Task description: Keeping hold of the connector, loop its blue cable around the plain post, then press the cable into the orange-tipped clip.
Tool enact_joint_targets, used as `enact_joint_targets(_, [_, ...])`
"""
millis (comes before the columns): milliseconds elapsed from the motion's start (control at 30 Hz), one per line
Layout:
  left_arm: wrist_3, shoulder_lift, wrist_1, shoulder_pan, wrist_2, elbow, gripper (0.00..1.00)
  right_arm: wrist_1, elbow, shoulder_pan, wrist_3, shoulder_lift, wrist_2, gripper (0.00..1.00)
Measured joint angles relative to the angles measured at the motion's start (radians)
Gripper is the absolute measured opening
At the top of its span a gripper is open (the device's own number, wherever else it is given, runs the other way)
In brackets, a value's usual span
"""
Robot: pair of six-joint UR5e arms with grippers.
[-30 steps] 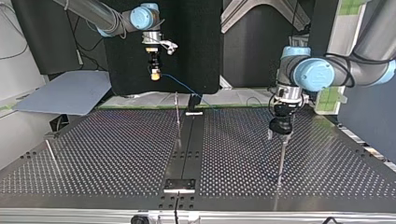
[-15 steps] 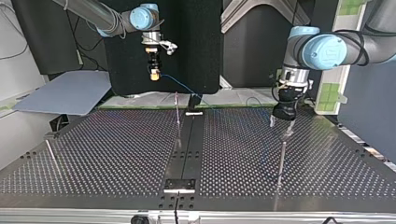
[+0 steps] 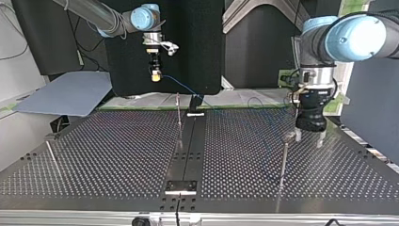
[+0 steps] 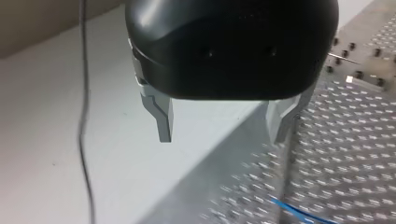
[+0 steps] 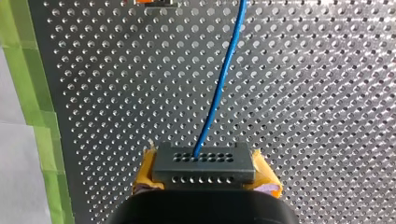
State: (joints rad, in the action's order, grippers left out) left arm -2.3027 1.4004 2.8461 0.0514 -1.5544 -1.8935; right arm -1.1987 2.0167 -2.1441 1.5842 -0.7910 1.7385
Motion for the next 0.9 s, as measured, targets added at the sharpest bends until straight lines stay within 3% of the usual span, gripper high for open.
enact_joint_targets(400, [0.108, -0.089, 0.109, -0.06, -0.108, 0.108, 0.98, -0.001, -0.001, 0.002, 0.006, 0.0, -0.002, 0.0])
enact_joint_targets(900, [0.25, 0.038, 0.25, -0.202, -0.25, 0.25, 0.98, 0.0, -0.001, 0.002, 0.007, 0.0, -0.002, 0.0])
